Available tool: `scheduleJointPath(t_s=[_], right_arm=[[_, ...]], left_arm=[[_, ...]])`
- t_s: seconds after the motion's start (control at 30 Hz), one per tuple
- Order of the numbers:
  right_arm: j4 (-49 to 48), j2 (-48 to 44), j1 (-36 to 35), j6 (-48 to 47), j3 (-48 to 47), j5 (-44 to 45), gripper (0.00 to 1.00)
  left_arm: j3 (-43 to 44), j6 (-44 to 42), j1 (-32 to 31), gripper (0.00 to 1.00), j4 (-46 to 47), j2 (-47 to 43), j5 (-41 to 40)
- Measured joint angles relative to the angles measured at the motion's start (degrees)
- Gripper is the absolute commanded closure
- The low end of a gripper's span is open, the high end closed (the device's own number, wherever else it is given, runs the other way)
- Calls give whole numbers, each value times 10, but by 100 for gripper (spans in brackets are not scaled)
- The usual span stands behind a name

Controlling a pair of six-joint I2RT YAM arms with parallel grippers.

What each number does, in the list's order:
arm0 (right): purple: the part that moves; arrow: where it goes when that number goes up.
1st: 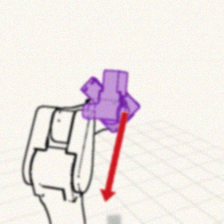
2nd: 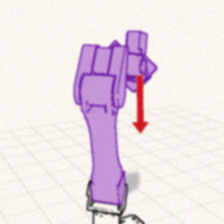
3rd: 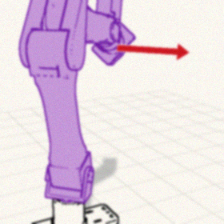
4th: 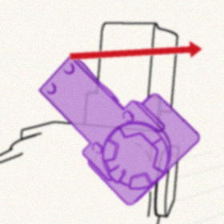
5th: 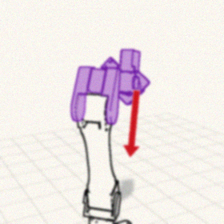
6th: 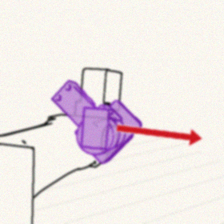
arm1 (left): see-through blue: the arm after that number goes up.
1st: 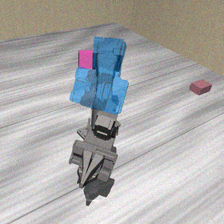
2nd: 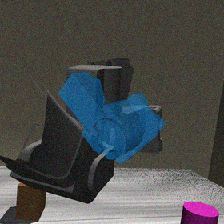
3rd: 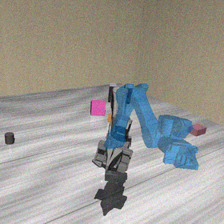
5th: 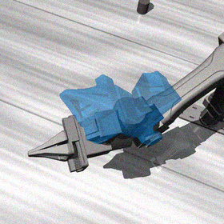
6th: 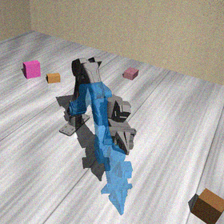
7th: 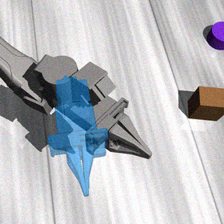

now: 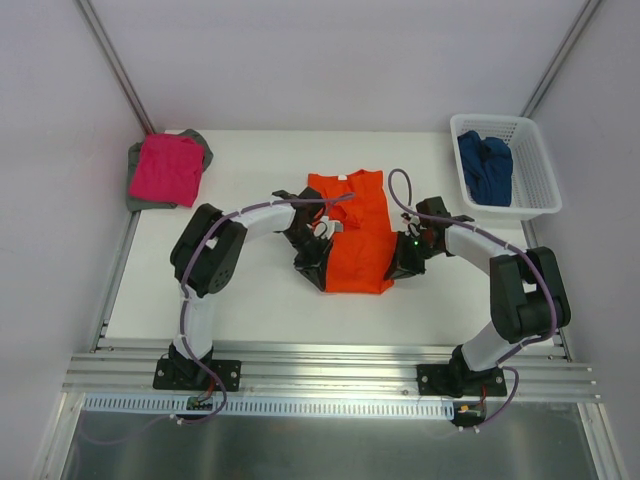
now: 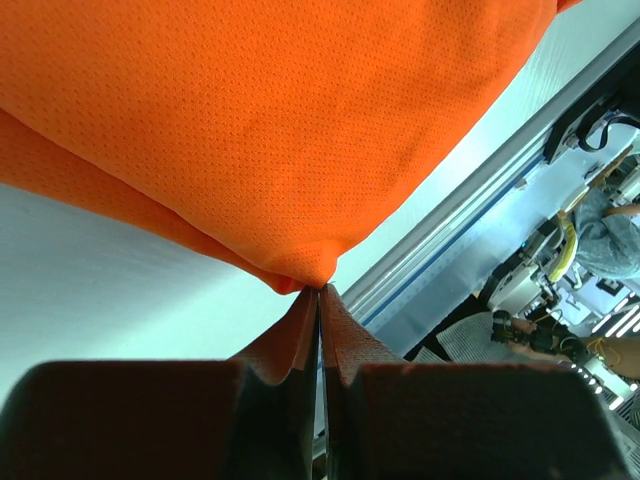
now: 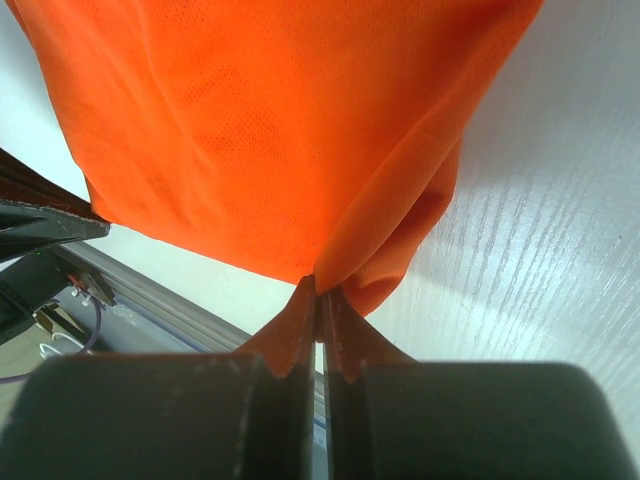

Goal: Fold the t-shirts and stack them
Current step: Fold the tshirt

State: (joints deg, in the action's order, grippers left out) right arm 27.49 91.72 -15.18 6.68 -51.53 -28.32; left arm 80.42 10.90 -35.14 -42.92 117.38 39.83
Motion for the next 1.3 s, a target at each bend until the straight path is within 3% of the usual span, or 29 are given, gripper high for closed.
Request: scheduleJointPath(t_s=[0.3,1.3], right_arm=[[30,0,0,-10,-43,7,100],[21,16,10,-7,-263,16,100]], left_arm=[[10,-9,5,100,-4,-13,-14],[205,-96,55,100,-49,-81,-155]])
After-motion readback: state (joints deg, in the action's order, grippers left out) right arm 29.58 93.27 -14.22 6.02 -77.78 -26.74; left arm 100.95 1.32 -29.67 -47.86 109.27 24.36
